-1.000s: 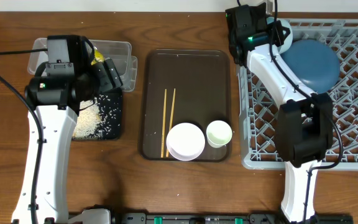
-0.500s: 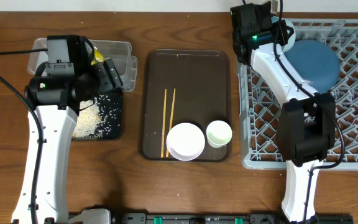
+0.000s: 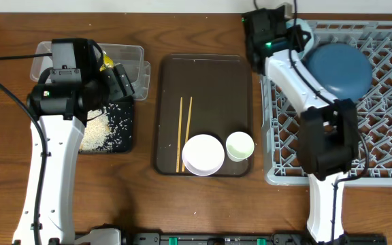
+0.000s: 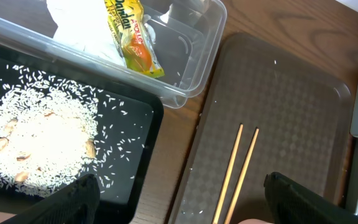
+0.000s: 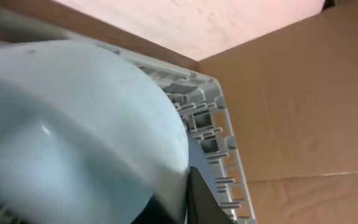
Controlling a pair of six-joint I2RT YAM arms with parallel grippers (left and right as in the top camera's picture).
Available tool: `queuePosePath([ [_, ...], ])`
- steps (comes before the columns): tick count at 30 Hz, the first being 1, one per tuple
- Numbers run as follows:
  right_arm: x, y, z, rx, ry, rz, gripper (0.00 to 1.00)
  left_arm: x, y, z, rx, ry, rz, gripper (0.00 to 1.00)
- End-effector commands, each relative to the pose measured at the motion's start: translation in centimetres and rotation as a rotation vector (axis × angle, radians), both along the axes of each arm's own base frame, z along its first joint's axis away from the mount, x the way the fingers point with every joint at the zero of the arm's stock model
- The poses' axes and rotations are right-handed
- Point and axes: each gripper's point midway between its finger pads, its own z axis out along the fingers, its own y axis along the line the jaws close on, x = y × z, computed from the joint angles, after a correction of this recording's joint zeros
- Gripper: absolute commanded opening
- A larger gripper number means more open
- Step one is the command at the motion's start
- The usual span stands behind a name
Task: Sort waste into correct bins and load items into the dishwasher rack
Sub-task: 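Lift the light-blue bowl with the right gripper and set it upright in the rack, then move the right gripper to the white bowl and grasp its rim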
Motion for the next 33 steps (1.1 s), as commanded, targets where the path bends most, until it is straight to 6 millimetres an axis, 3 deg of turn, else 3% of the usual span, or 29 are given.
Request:
queuePosePath([
  [1, 0.0, 2.2, -2.4, -0.014, 0.082, 0.064, 0.22, 0.0, 0.2, -0.3, 0.006, 0.01, 0.004, 0.87],
  [2, 0.0, 2.5, -2.4, -0.02, 0.091, 0.072, 0.31, 0.0, 0.2, -0.3, 0.006, 0.01, 0.004, 0.87],
  [8, -0.3, 4.0, -1.5, -0.027, 0.093, 0.106, 0.6, 0.0, 0.2, -0.3, 0.006, 0.01, 0.005, 0.87],
  [14, -0.8, 5.4, 2.1, -0.002, 0.024, 0.137, 0.81, 0.0, 0.2, -0.3, 0.006, 0.01, 0.004, 0.87],
  [19, -1.5, 5.6, 5.5, 0.068, -0.045, 0.16, 0.88, 0.0, 0.2, -0.3, 0.006, 0.01, 0.004, 0.88],
  [23, -2.6, 7.1, 6.2, 0.263, -0.034, 0.245, 0.87, 0.0, 0.2, -0.3, 0.006, 0.01, 0.004, 0.87],
  [28, -5.1, 11.6, 5.2, 0.633, 0.097, 0.426, 0.84, 0.0, 0.2, -0.3, 0.006, 0.01, 0.004, 0.87],
  [33, -9.3, 17.2, 3.7, 0.934, 0.324, 0.607, 0.9, 0.0, 0.2, -0.3, 0.006, 0.01, 0.004, 0.87],
])
